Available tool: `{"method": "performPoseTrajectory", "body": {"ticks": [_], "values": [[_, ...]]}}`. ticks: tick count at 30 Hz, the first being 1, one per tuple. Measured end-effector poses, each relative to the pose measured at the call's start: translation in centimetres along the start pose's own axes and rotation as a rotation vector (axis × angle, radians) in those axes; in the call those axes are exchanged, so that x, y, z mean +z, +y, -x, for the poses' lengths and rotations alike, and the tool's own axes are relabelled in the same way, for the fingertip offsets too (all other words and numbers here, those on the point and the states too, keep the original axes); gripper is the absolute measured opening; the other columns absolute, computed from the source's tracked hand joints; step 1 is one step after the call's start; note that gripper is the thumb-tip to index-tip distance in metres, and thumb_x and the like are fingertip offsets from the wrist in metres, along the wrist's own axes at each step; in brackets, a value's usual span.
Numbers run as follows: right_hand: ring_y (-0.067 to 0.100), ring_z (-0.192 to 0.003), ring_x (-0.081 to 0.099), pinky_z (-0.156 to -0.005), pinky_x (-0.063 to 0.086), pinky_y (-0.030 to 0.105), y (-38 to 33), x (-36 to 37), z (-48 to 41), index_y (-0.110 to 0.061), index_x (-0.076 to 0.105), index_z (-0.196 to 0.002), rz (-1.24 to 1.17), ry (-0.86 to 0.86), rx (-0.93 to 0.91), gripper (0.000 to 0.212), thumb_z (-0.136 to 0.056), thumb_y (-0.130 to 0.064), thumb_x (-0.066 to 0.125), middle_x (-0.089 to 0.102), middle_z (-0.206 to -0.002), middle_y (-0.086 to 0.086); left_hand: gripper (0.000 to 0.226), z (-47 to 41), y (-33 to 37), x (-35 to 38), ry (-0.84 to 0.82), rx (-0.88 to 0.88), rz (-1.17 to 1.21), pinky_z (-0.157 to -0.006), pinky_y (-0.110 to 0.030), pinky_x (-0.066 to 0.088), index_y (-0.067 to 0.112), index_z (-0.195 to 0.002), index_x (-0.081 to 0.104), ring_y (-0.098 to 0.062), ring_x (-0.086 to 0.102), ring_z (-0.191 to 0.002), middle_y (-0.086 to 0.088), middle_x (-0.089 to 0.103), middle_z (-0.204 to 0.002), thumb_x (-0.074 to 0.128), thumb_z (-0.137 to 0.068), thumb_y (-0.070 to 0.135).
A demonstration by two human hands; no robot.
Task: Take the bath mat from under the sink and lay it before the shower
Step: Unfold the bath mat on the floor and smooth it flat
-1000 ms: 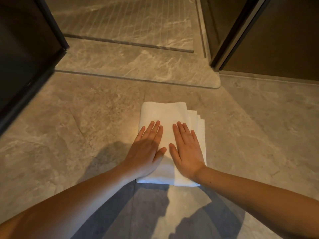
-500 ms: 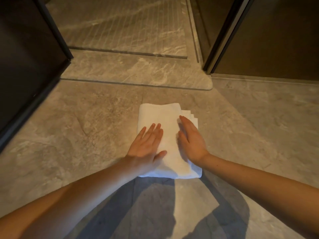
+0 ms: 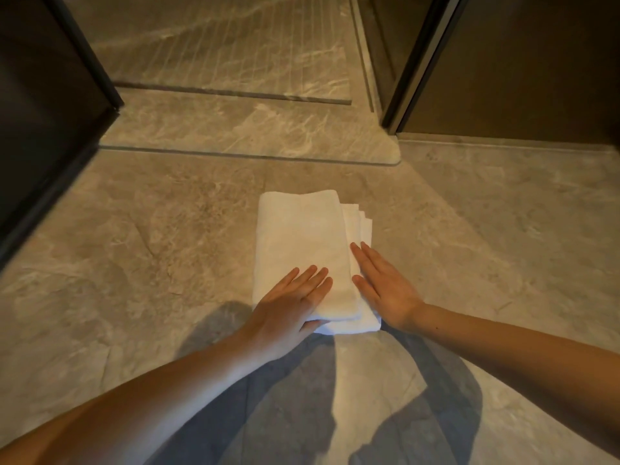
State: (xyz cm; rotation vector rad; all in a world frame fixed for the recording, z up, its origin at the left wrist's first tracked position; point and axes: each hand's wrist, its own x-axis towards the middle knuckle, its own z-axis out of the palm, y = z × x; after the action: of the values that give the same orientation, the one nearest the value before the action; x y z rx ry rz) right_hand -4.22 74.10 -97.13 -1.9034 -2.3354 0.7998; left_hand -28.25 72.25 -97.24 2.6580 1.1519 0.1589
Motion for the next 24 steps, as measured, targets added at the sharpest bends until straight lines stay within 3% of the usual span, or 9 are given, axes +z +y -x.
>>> {"method": "performPoseTrajectory", "body": {"ticks": [6,16,21,24], "values": [[0.0,-0.147,0.0,-0.118,0.004,0.023,1.2,-0.2,0.1,-0.044,0.007,-0.152,-0.212,-0.001,-0.006,0.052,-0.103,-0.047,0.023,0.003,-0.162,-0.017,0.062,0.1,-0.3,-0.6,0.042,-0.054,0.148,-0.117,-0.022,0.0,0.018,-0.151,0.028,-0.012,0.016,-0.147,0.004,0.024,-0.159,0.045,-0.098,0.044],[0.0,-0.147,0.0,-0.118,0.01,0.025,1.8,-0.2,-0.2,-0.046,0.003,-0.151,-0.131,-0.015,-0.04,0.054,-0.102,-0.048,0.025,0.0,-0.162,-0.017,0.074,-0.2,0.4,-0.2,0.029,0.02,-0.002,-0.118,-0.039,0.014,0.017,-0.15,0.03,-0.028,0.025,-0.145,-0.009,0.029,-0.157,0.054,-0.09,0.053],[-0.001,-0.145,0.001,-0.117,0.01,0.025,2.0,-0.1,-0.3,-0.053,0.0,-0.148,-0.153,-0.018,-0.045,0.052,-0.102,-0.049,0.025,0.001,-0.161,-0.02,0.083,-1.1,1.1,-0.7,0.083,0.214,0.148,-0.118,-0.039,0.016,0.024,-0.149,0.034,-0.023,0.027,-0.144,-0.002,0.033,-0.155,0.069,-0.079,0.053],[-0.002,-0.146,0.001,-0.117,0.011,0.025,2.0,-0.3,-0.3,-0.053,0.002,-0.148,-0.171,-0.014,-0.057,0.051,-0.103,-0.046,0.026,0.001,-0.161,-0.021,0.074,-2.2,2.0,-0.9,0.01,0.2,0.272,-0.119,-0.036,0.01,0.03,-0.149,0.032,-0.02,0.019,-0.147,0.004,0.03,-0.157,0.06,-0.086,0.055]]}}
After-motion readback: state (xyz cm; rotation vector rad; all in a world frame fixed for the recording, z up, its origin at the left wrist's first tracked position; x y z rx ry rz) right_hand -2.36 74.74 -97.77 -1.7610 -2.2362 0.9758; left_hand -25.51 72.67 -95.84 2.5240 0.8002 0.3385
